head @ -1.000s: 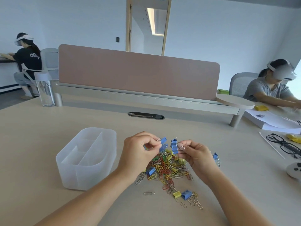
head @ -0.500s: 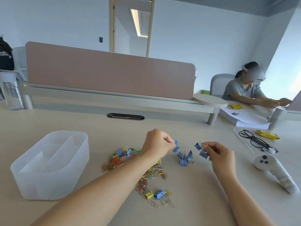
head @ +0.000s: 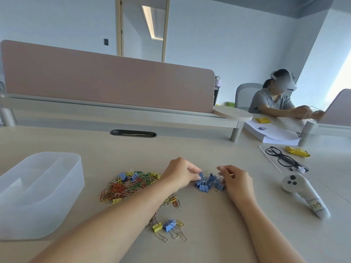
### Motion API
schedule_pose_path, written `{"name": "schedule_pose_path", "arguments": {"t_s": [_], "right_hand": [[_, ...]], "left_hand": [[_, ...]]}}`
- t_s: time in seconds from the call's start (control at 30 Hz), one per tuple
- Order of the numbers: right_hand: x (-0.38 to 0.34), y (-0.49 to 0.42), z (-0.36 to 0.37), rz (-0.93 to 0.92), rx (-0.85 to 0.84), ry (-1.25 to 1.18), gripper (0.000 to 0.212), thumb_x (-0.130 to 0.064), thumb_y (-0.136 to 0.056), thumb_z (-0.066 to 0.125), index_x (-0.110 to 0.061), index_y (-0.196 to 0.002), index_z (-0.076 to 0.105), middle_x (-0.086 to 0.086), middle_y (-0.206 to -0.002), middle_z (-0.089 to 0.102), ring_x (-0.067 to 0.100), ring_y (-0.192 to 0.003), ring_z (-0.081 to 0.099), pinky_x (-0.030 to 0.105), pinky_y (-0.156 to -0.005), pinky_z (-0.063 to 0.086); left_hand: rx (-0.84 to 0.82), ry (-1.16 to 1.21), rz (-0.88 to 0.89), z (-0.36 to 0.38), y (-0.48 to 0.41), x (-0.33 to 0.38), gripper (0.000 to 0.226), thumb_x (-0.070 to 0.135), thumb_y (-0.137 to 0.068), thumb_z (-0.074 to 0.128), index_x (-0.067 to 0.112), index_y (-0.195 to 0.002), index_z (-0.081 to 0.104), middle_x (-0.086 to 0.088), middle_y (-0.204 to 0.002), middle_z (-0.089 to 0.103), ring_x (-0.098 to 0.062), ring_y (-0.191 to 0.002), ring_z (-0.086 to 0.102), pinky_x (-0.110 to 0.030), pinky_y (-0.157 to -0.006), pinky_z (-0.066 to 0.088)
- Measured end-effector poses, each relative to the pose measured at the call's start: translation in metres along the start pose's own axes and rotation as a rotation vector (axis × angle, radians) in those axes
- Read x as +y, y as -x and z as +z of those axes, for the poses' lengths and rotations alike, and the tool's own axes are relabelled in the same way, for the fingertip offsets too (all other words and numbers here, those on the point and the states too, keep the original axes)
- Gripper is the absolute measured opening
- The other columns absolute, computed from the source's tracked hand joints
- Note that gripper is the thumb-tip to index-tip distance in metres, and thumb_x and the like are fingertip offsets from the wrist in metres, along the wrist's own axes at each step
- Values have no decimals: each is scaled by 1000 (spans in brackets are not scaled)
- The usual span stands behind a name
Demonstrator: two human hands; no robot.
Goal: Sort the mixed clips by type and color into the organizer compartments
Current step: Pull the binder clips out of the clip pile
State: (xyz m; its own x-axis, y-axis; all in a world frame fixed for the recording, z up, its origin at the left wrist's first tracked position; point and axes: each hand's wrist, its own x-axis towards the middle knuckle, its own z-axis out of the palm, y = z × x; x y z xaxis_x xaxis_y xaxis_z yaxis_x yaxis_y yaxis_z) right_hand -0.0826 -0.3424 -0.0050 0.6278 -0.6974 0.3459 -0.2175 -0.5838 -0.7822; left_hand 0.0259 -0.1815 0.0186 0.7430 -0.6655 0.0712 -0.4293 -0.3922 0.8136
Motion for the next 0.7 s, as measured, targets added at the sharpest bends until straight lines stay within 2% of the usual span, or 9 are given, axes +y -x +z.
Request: {"name": "schedule_pose_path", "arguments": {"t_s": [0.07, 0.13, 0.23, 0.3, 0.37, 0.43, 0.53, 0.6, 0.7], "right_hand": [[-2, 2, 0, -78, 14, 69, 13, -31, -94, 60, -27, -94, 73, -11, -92, 66, 3, -78, 60, 22, -68, 39], [-5, 3, 0, -132, 38, 104, 15, -30, -95, 59, -27, -96, 73, -11, -96, 62, 4, -81, 59, 22, -69, 38], [-16, 7, 1, -236, 57, 139, 16, -30, -95, 58, -28, -99, 73, -14, -100, 61, 9, -94, 57, 23, -74, 40], [-29, 14, 3, -332, 46, 148, 13, -28, -94, 61, -30, -99, 73, -18, -98, 59, 6, -96, 54, 17, -76, 38], [-48, 25, 6, -416, 1, 122, 11, -28, -91, 65, -33, -96, 74, -22, -94, 58, 2, -91, 53, 8, -74, 35], [-65, 37, 9, -455, -130, 35, 9, -28, -88, 69, -34, -91, 75, -20, -87, 63, 4, -81, 56, 9, -69, 38], [-84, 55, 14, -382, -534, -162, 4, -29, -81, 75, -28, -83, 77, -11, -79, 71, 3, -64, 53, 13, -63, 40], [-88, 60, 17, -292, -799, -283, 12, -28, -74, 80, -19, -82, 78, -1, -77, 73, 8, -66, 57, 19, -65, 43], [-86, 60, 18, -259, -1016, -282, 20, -26, -70, 86, -19, -87, 78, 5, -74, 67, 18, -70, 51, 31, -67, 36]], "left_hand": [[-30, -76, 32, -1, 1, 1, 24, 26, -86, 74, 31, -110, 74, 6, -113, 71, -8, -98, 65, -18, -81, 46], [-49, -93, 51, -5, 3, 0, 25, 26, -89, 70, 32, -113, 72, 6, -118, 69, -9, -104, 64, -17, -83, 43], [-15, -83, 70, -17, 8, -3, 26, 25, -90, 69, 30, -115, 71, 6, -121, 68, -10, -104, 65, -17, -83, 43], [29, -78, 80, -29, 11, -6, 26, 26, -90, 69, 30, -115, 71, 7, -120, 69, -11, -100, 67, -15, -79, 47], [61, -64, 104, -43, 17, -9, 26, 25, -90, 69, 29, -116, 71, 9, -118, 69, -4, -97, 65, -6, -73, 44], [92, -64, 139, -58, 25, -15, 24, 25, -90, 69, 30, -113, 72, 11, -114, 70, 4, -95, 62, -1, -73, 38], [198, -82, 159, -80, 42, -30, 18, 23, -91, 68, 33, -103, 75, 17, -102, 72, 11, -84, 61, 0, -70, 41], [293, -102, 152, -93, 53, -44, 18, 22, -91, 66, 35, -99, 75, 20, -96, 70, 10, -79, 59, -4, -65, 44], [409, -105, 169, -105, 68, -65, 20, 17, -93, 63, 32, -101, 74, 22, -91, 67, 10, -79, 56, -7, -65, 46]]}}
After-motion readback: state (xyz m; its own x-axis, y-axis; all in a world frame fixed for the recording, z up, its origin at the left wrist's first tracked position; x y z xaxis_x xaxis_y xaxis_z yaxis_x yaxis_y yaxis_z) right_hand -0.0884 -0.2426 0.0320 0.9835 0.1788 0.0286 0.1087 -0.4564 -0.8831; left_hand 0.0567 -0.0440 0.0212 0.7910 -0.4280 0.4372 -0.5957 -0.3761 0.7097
